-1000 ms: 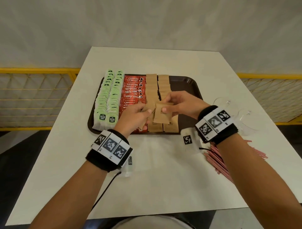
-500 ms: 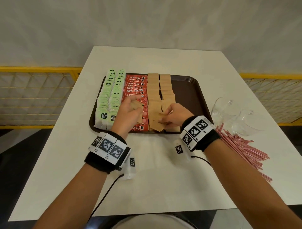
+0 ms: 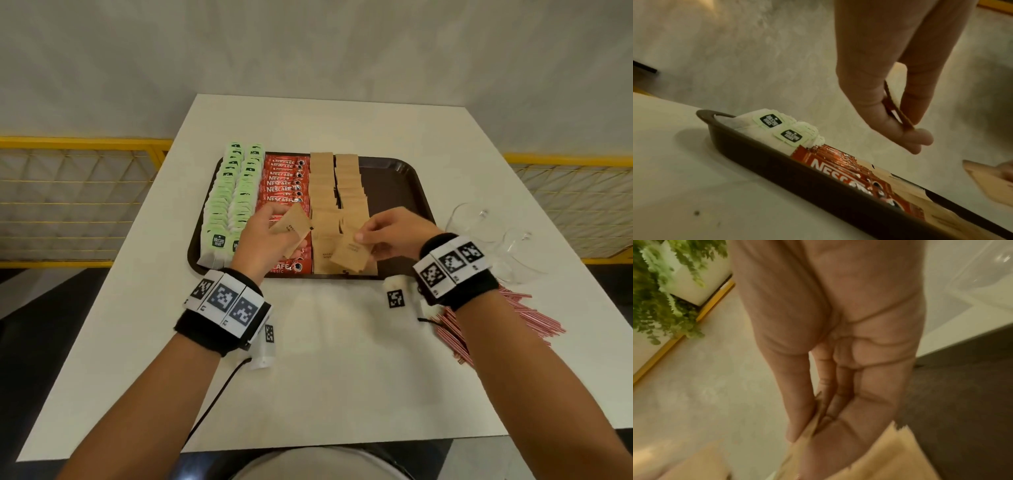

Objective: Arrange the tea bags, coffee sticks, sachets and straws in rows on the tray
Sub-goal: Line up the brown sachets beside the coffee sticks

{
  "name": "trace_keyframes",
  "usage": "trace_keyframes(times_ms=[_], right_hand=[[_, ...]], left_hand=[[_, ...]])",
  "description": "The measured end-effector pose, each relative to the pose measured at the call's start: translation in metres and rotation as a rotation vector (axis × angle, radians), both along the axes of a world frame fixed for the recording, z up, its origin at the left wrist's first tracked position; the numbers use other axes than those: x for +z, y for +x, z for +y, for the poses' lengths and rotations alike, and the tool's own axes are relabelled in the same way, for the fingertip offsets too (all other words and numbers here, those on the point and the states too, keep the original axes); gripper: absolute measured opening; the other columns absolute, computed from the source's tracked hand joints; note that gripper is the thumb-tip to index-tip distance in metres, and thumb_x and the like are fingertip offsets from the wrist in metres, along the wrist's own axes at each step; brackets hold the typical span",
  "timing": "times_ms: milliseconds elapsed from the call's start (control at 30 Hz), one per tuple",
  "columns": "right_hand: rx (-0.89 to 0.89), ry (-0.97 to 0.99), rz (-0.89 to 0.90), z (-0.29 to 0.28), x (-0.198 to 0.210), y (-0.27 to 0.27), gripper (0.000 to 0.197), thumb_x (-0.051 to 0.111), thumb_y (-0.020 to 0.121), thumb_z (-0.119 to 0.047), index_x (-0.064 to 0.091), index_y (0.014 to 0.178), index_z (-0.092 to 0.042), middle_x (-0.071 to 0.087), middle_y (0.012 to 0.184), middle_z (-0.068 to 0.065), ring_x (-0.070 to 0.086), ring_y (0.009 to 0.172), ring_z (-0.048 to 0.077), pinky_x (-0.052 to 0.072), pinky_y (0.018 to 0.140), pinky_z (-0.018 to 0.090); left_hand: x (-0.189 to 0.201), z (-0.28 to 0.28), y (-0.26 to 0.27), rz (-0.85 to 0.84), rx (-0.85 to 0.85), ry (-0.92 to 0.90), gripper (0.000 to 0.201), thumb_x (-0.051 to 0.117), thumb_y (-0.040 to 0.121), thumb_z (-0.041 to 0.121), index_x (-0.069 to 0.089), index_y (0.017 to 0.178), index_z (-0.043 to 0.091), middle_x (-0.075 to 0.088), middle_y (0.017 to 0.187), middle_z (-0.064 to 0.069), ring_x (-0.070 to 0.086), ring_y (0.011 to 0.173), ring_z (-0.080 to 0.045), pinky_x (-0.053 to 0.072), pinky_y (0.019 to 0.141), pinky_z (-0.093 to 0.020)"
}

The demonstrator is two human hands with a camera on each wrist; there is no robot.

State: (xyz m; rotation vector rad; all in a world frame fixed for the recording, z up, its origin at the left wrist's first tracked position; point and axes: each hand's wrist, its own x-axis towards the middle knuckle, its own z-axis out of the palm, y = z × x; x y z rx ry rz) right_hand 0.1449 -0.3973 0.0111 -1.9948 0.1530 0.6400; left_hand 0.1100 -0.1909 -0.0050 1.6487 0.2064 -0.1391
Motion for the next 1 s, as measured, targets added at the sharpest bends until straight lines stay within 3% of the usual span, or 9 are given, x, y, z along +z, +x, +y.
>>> trace_keyframes(times_ms=[100, 233, 400, 467, 600, 700, 767, 867, 1000], right_hand=[[0.000, -0.040, -0.027, -0.013, 0.004, 0.007, 0.003, 0.060, 0.089, -0.007, 0.062, 0.089, -0.009, 0.064, 0.088, 0.002, 0.063, 0.081, 0.011, 0.054, 0.065, 0.021], [0.073, -0.166, -0.060, -0.010, -0.005, 0.019, 0.010, 0.059, 0.089, -0.005, 0.064, 0.096, -0.010, 0.063, 0.091, 0.001, 0.061, 0.091, 0.015, 0.053, 0.073, 0.024], [0.147, -0.298, -0.159, -0.002, -0.023, 0.026, 0.010, 0.067, 0.084, -0.009, 0.064, 0.084, -0.018, 0.063, 0.087, -0.001, 0.061, 0.088, 0.015, 0.054, 0.082, 0.029], [0.164, -0.357, -0.202, -0.002, -0.029, 0.025, 0.011, 0.071, 0.080, -0.010, 0.064, 0.086, -0.018, 0.061, 0.085, -0.004, 0.059, 0.089, 0.013, 0.050, 0.081, 0.026], [0.165, -0.408, -0.252, -0.004, -0.034, 0.022, 0.016, 0.072, 0.079, -0.013, 0.063, 0.091, -0.019, 0.058, 0.087, -0.005, 0.055, 0.088, 0.012, 0.040, 0.078, 0.022], [0.136, -0.381, -0.262, -0.008, -0.031, 0.020, 0.025, 0.076, 0.076, -0.022, 0.059, 0.095, -0.022, 0.051, 0.080, -0.006, 0.051, 0.078, 0.011, 0.039, 0.066, 0.021], [0.132, -0.379, -0.239, -0.012, -0.029, 0.017, 0.037, 0.079, 0.073, -0.026, 0.055, 0.101, -0.020, 0.048, 0.080, -0.007, 0.048, 0.075, 0.010, 0.042, 0.067, 0.023], [0.150, -0.404, -0.129, -0.013, -0.030, 0.009, 0.051, 0.082, 0.069, -0.027, 0.048, 0.107, -0.020, 0.048, 0.090, -0.007, 0.055, 0.087, 0.015, 0.054, 0.081, 0.034], [0.125, -0.375, -0.061, -0.011, -0.033, 0.003, 0.056, 0.082, 0.069, -0.023, 0.042, 0.109, -0.016, 0.052, 0.095, 0.002, 0.059, 0.077, 0.020, 0.056, 0.072, 0.034]], left_hand=[[0.006, -0.001, 0.005, 0.004, -0.103, 0.113, 0.026, 0.053, 0.088, -0.002, 0.057, 0.104, 0.018, 0.061, 0.103, -0.009, 0.066, 0.083, -0.022, 0.058, 0.070, -0.030], [0.016, -0.007, 0.014, 0.012, -0.247, 0.283, 0.041, 0.056, 0.086, -0.002, 0.051, 0.122, 0.018, 0.055, 0.111, -0.006, 0.067, 0.087, -0.024, 0.059, 0.067, -0.031], [0.017, -0.011, 0.024, -0.029, -0.347, 0.519, 0.032, 0.059, 0.084, 0.000, 0.048, 0.109, 0.016, 0.061, 0.111, -0.008, 0.063, 0.091, -0.020, 0.056, 0.064, -0.029], [0.017, -0.014, 0.028, -0.040, -0.411, 0.618, 0.028, 0.057, 0.087, 0.004, 0.051, 0.112, 0.016, 0.063, 0.112, -0.009, 0.062, 0.095, -0.022, 0.053, 0.069, -0.030], [0.013, -0.023, 0.038, -0.045, -0.527, 0.793, 0.041, 0.055, 0.090, 0.005, 0.050, 0.128, 0.019, 0.048, 0.136, -0.009, 0.049, 0.122, -0.021, 0.039, 0.084, -0.023], [0.009, -0.030, 0.044, -0.039, -0.601, 0.870, 0.043, 0.054, 0.092, 0.007, 0.049, 0.132, 0.022, 0.043, 0.142, -0.007, 0.046, 0.124, -0.020, 0.037, 0.084, -0.022], [0.005, -0.035, 0.046, -0.037, -0.646, 0.909, 0.042, 0.054, 0.092, 0.007, 0.052, 0.131, 0.023, 0.043, 0.143, -0.005, 0.045, 0.126, -0.021, 0.037, 0.086, -0.022], [0.000, -0.042, 0.047, -0.053, -0.664, 0.976, 0.045, 0.053, 0.091, 0.004, 0.054, 0.131, 0.024, 0.045, 0.142, -0.005, 0.042, 0.128, -0.023, 0.037, 0.099, -0.028], [-0.011, -0.047, 0.046, -0.051, -0.689, 1.126, 0.051, 0.062, 0.087, 0.016, 0.049, 0.134, 0.029, 0.042, 0.139, -0.008, 0.036, 0.130, -0.030, 0.031, 0.110, -0.040]])
